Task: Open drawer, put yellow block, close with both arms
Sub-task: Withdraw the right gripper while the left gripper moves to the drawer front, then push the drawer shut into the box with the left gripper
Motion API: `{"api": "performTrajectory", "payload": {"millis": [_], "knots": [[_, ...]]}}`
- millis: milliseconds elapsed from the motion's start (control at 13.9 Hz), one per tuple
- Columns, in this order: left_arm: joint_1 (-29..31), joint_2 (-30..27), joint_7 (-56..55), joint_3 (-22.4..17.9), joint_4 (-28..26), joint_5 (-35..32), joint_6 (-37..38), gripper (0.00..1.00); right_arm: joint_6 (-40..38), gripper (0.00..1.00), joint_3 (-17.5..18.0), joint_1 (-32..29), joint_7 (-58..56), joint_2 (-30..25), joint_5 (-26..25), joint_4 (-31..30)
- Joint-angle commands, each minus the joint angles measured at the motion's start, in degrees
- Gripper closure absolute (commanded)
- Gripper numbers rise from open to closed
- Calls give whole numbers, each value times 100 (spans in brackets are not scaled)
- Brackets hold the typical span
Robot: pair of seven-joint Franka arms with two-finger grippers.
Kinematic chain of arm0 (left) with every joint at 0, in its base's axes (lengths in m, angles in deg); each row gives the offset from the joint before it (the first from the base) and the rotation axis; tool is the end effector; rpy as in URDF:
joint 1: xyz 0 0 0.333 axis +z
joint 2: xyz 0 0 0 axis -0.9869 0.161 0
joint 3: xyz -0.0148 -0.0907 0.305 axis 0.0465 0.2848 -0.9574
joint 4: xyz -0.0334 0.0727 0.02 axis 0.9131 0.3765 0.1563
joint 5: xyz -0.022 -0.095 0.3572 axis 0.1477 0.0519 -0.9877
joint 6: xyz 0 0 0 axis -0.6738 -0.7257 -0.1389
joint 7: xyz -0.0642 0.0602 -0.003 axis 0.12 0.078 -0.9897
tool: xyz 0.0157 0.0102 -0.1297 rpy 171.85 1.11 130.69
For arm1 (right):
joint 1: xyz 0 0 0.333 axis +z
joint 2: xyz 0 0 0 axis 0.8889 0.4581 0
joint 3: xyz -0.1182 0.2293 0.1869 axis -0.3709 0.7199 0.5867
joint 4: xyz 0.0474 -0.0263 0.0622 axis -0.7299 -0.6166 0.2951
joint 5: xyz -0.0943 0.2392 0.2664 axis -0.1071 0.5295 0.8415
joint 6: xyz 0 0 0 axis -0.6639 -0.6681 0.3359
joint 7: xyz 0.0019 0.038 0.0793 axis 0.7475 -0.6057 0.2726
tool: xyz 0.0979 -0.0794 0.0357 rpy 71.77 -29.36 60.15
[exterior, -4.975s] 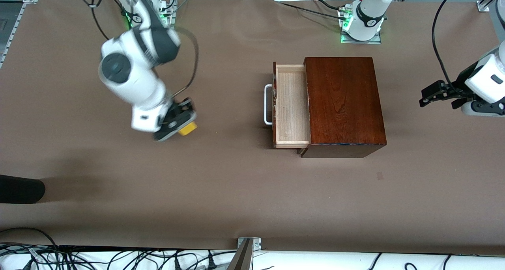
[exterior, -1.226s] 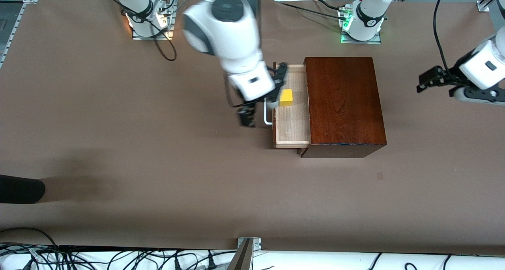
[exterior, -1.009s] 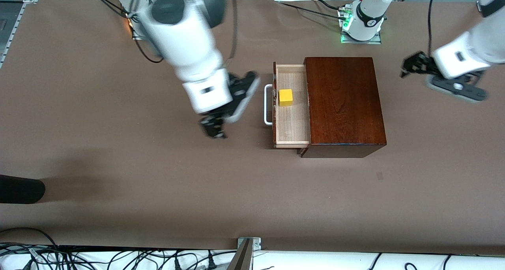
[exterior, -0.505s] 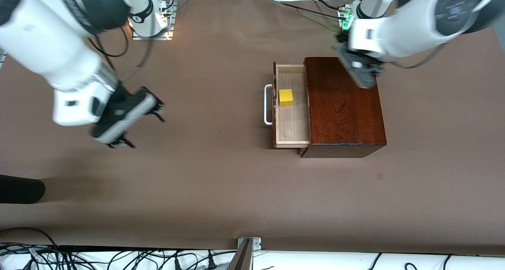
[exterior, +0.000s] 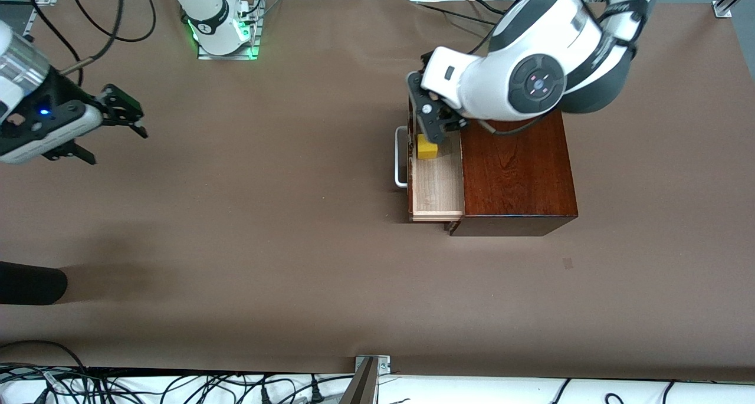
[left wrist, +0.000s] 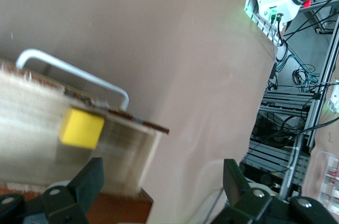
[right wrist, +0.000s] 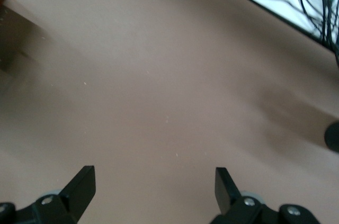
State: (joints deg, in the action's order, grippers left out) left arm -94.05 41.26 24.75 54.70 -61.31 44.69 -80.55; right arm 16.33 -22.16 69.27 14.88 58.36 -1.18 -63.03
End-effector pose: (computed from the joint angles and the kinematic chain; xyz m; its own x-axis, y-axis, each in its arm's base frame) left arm 0.5024 -0.3622 0.4839 0.4234 -0.9056 0.0245 -0.7634 -0.3421 0.5479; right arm 0.5645 0.0659 0.5976 0.8654 0.4882 0.1132 0.4939 -0.8691 -0.0276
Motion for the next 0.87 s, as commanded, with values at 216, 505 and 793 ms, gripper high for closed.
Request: {"api": "performTrajectory", "payload": {"millis": [216, 505, 793], "knots": [[-951, 767, 683, -19, 244, -1184, -1216, 0, -48, 0, -149, -21, 445, -489, -89, -663], [-1612, 1146, 683, -19, 112, -2503, -1789, 0, -268, 0, -132, -21, 875, -498, -318, -601], [-1675, 1190, 726, -28, -370, -3235, -2000, 0, -347, 0, -105, -21, 1469, -498, -354, -584]]}}
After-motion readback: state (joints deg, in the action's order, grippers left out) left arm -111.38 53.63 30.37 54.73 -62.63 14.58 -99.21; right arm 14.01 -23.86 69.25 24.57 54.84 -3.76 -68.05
